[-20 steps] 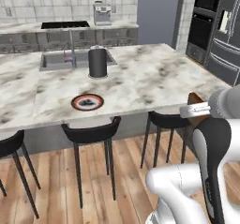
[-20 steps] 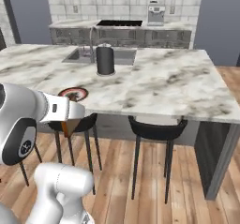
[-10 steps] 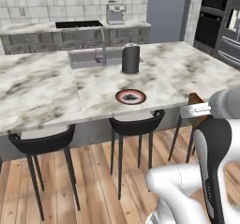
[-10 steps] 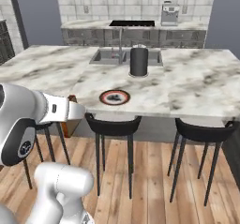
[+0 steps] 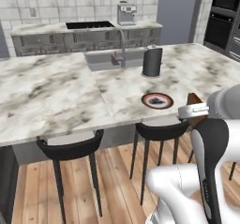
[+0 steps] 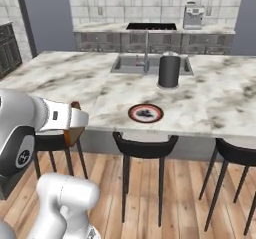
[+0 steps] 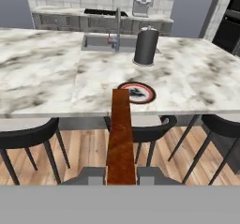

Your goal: Start the toaster. Once the lever pops up, take the bread to the plate on the dining counter.

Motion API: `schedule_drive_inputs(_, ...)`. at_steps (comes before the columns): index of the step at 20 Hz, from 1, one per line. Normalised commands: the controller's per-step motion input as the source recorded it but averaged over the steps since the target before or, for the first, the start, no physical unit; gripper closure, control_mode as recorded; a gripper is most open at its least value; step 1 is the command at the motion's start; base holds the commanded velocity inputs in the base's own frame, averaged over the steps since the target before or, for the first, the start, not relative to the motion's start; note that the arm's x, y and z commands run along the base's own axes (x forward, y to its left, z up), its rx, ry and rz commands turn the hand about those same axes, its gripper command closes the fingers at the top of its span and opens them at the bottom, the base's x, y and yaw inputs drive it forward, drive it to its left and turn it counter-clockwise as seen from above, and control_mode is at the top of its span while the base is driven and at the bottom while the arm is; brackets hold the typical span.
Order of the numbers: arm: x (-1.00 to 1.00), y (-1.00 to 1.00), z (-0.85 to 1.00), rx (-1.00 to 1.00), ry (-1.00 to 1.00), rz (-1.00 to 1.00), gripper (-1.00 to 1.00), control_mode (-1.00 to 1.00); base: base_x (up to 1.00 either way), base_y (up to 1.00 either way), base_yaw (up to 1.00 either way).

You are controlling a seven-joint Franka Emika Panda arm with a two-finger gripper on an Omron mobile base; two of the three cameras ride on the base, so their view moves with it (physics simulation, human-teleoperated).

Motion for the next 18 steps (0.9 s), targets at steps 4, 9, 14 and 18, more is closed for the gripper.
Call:
schedule_drive_inputs(4,0.00,0.00,0.00,0.00,0.00,0.00,1.00,1.00,0.47,-0.38,0.00)
schedule_drive_inputs(9,0.00,0.00,0.00,0.00,0.00,0.00,1.00,1.00,0.41,-0.58,0.00)
schedule_drive_inputs(14,0.00,0.00,0.00,0.00,0.00,0.00,1.00,1.00,0.37,-0.37,0.00)
schedule_drive_inputs(18,0.00,0.00,0.00,0.00,0.00,0.00,1.00,1.00,0.45,-0.26,0.00)
